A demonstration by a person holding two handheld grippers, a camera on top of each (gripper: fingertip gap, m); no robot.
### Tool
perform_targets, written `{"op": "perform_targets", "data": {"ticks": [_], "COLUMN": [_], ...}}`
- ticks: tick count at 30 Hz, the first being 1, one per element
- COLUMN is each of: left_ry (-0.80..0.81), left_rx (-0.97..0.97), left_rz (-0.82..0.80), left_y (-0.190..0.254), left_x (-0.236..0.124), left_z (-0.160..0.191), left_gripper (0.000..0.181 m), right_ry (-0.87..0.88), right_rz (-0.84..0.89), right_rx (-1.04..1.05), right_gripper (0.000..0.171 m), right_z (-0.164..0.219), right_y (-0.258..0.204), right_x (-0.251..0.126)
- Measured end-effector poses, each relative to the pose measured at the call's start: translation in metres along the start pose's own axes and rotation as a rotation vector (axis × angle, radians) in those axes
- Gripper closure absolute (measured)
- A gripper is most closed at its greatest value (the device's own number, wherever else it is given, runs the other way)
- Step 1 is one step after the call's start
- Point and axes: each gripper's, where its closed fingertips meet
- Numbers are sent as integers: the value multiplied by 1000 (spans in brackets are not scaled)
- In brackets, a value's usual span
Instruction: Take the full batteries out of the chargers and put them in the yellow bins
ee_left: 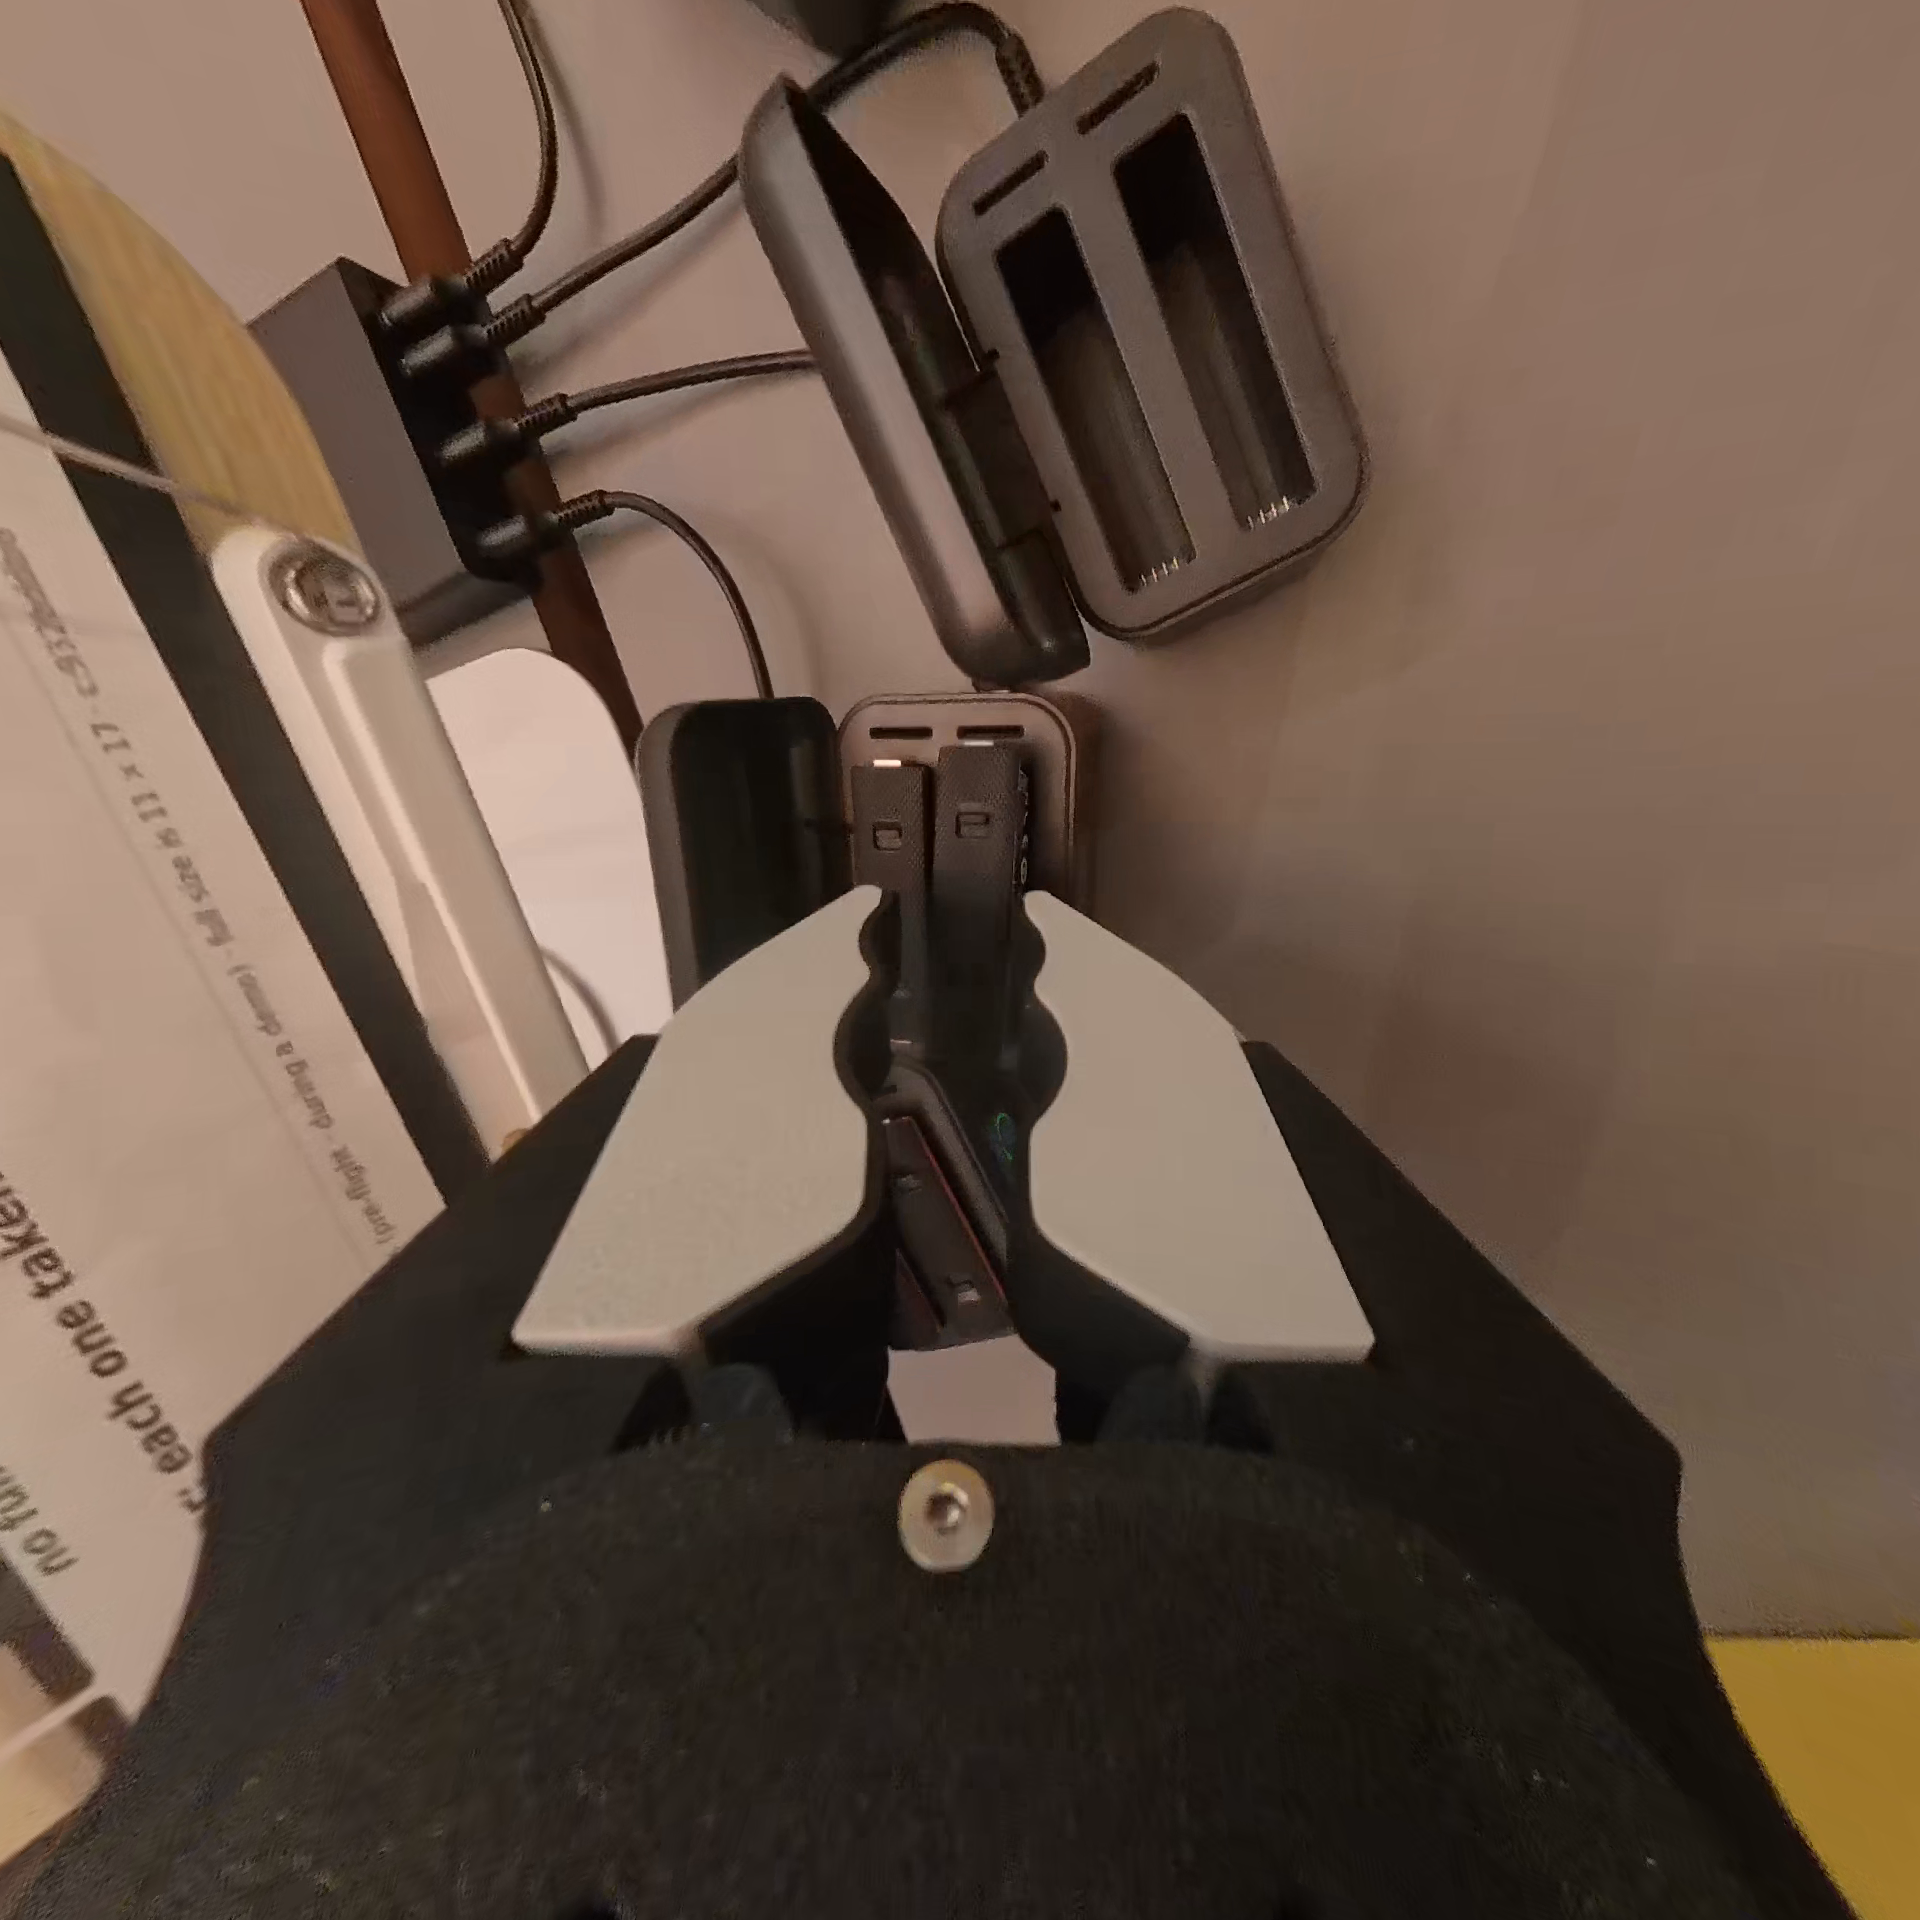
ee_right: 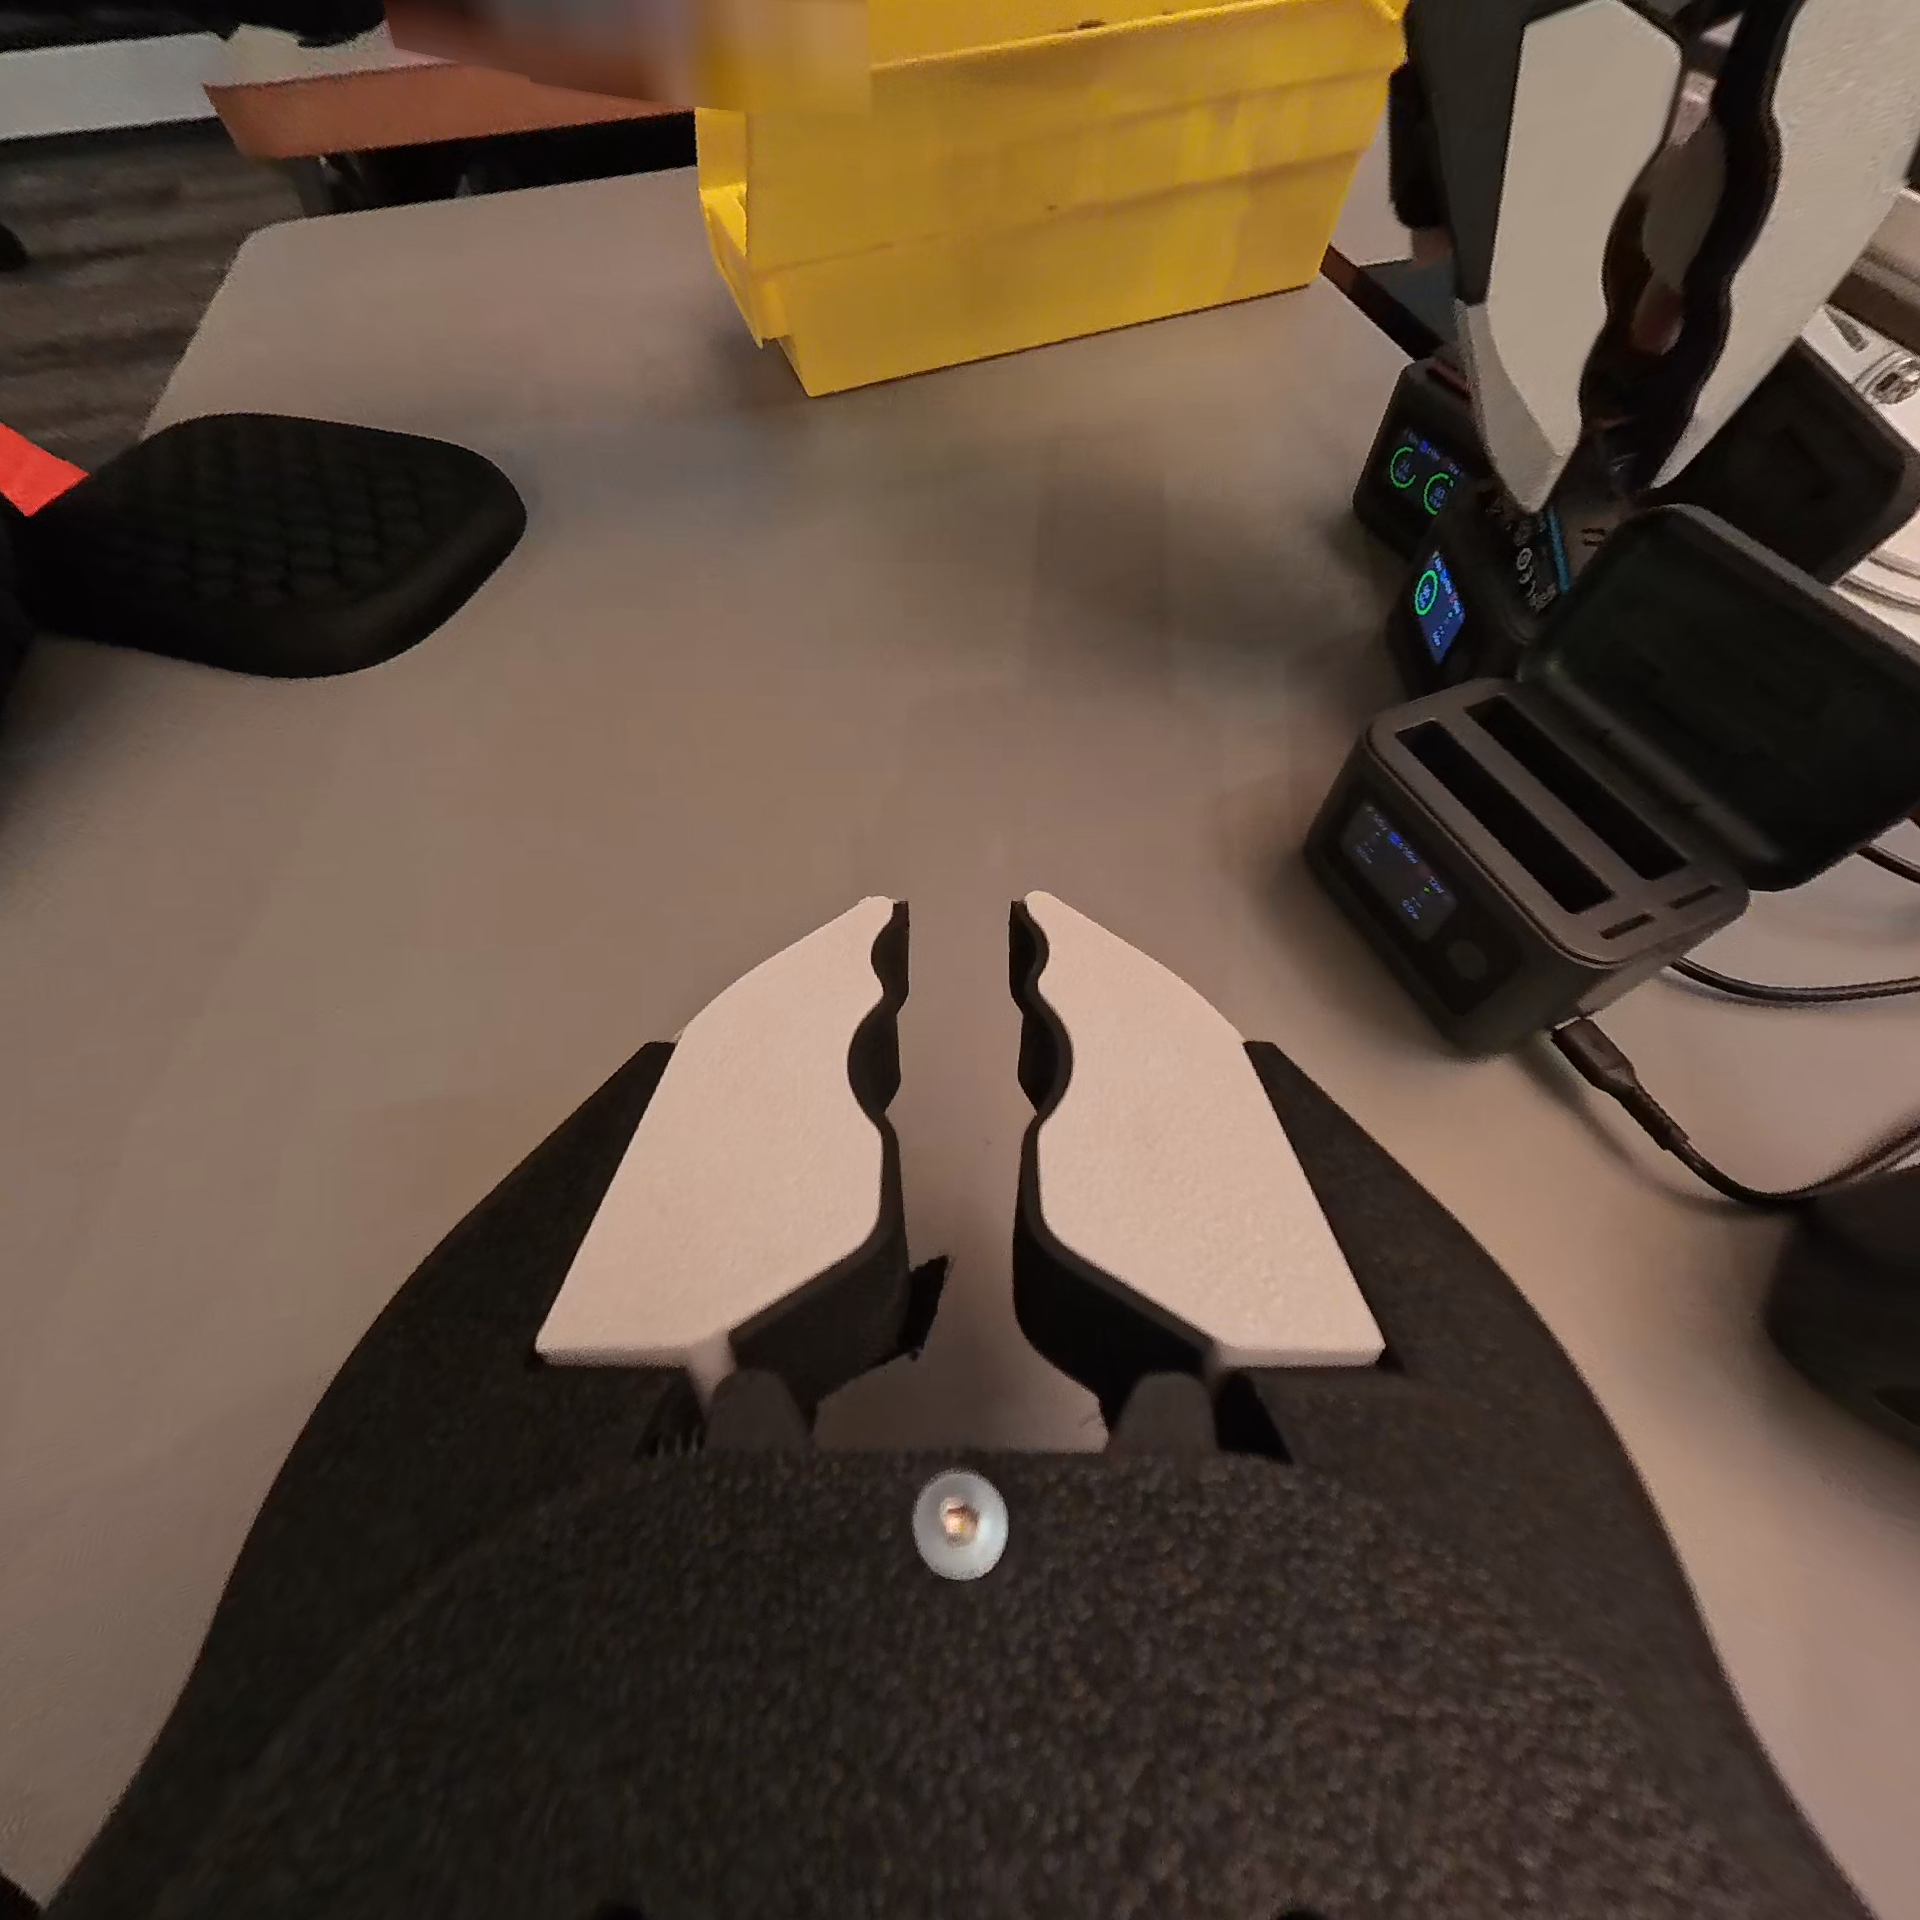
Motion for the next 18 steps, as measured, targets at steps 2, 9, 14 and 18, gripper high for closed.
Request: {"op": "perform_targets", "data": {"ticks": [2,9,14,18], "left_ry": [-52,68,275,373], "left_rx": [19,-54,-146,-193], "left_rz": [13,39,-9,-53], "left_y": [1,5,5,6], "left_x": [0,0,-2,-2], "left_z": [1,-3,-8,-6], "left_gripper": [165,166,167,166], "right_ry": [-1,0,0,-1], "right_rz": [-2,-8,-8,-9], "right_rx": [-1,-3,-2,1], "right_gripper": [153,153,153,153], "right_z": [0,-2,-2,-1], "right_y": [0,-1,0,0], "right_x": [0,-1,0,1]}}
Point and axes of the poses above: each gripper's, where its closed fingertips meet, x out along the fingers, z out of its underside, y = z × x across the jaws, and after that the axes turned 15 degrees about y, right-handed
